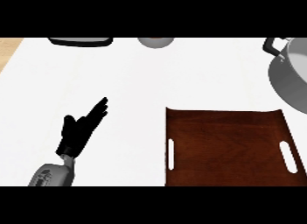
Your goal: Pick the tomato from the tray and place it in the pot
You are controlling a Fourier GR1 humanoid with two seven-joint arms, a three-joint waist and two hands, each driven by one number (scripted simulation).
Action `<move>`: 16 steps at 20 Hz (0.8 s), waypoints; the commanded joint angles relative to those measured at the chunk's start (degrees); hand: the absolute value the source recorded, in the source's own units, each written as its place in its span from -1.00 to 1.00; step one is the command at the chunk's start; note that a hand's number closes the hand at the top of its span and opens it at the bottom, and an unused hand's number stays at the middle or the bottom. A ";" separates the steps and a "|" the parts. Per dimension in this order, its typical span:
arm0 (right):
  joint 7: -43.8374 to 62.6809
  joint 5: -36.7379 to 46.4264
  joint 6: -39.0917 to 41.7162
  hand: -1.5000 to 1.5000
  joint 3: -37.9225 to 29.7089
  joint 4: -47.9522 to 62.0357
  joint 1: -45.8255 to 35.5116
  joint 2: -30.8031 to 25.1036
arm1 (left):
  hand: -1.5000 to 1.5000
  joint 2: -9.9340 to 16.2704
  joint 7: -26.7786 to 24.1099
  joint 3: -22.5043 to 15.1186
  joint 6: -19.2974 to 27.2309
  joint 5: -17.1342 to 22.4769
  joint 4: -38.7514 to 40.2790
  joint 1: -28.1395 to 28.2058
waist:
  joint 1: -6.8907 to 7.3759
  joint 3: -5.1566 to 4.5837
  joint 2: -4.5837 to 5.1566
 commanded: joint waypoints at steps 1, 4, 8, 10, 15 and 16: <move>5.36 6.19 2.35 1.00 4.59 4.48 -4.52 1.03 | 0.00 -0.10 0.85 0.02 0.27 -0.61 0.25 -2.27 | 0.30 0.03 0.19; 10.20 7.21 8.67 1.00 6.05 8.56 -4.07 4.59 | 0.00 0.17 0.28 0.07 -0.82 0.29 -0.62 -0.44 | 0.71 0.02 0.36; 17.41 8.13 14.42 -1.00 6.47 12.74 -7.49 6.76 | 0.00 -0.05 2.87 0.49 -0.19 0.41 -1.15 -2.27 | 1.00 0.10 0.48; 16.38 8.03 14.41 -1.00 6.12 13.33 -7.44 8.49 | 0.00 -0.26 0.83 -0.13 -0.18 -0.49 -0.62 -1.03 | 0.66 0.14 0.45; 7.99 -2.94 9.76 -1.00 -4.88 10.21 -8.44 9.06 | 0.00 0.63 -0.51 0.63 -0.85 0.19 -1.43 1.64 | -0.06 0.24 0.12; 6.34 -5.82 6.81 -1.00 -7.78 9.22 -8.19 9.97 | 0.00 -0.51 -1.21 0.00 0.32 -0.82 -0.14 1.41 | -0.74 0.29 0.17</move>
